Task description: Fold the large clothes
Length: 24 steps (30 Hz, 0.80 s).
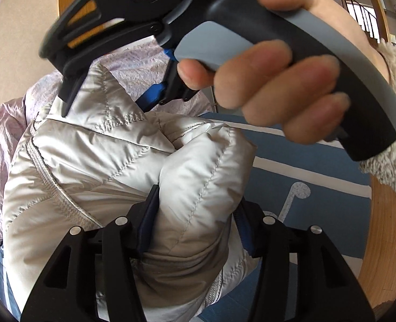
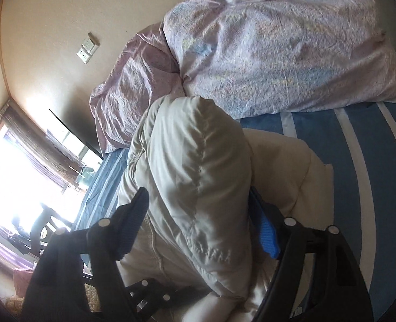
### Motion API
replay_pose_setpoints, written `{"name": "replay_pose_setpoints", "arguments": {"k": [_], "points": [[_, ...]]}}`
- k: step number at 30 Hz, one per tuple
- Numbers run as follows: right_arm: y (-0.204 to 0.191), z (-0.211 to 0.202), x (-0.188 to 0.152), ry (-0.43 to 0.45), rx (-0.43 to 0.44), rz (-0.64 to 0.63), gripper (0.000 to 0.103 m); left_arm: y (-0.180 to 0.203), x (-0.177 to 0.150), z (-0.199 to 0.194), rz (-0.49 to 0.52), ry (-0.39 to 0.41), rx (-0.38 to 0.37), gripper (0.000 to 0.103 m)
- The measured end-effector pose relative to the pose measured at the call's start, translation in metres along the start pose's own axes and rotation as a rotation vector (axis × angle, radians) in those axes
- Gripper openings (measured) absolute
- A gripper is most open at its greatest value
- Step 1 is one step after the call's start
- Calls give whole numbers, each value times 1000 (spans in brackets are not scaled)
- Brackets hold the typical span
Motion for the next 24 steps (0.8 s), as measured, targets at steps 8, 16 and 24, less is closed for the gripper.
{"name": "replay_pose_setpoints", "arguments": {"k": [8,16,24], "points": [[42,5,-22,-9,26,163,18,11,-7,-2,36,-12,-19,52],[67,12,-36,15,38,215,18,-28,25,-72,-2,52,-59,57],[70,16,-44,22,26,197,20,-152,90,-82,-274,92,40,67]]}}
Point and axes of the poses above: each gripper's, at about its wrist camera, not at the fingertips, and z roughly the way its jaws point, y to its right, x to its top, the point moved 6 cm from there along z, roughly the way its jaws point, and after that the axes turned 15 degrees about -z, right-handed, at the moved point
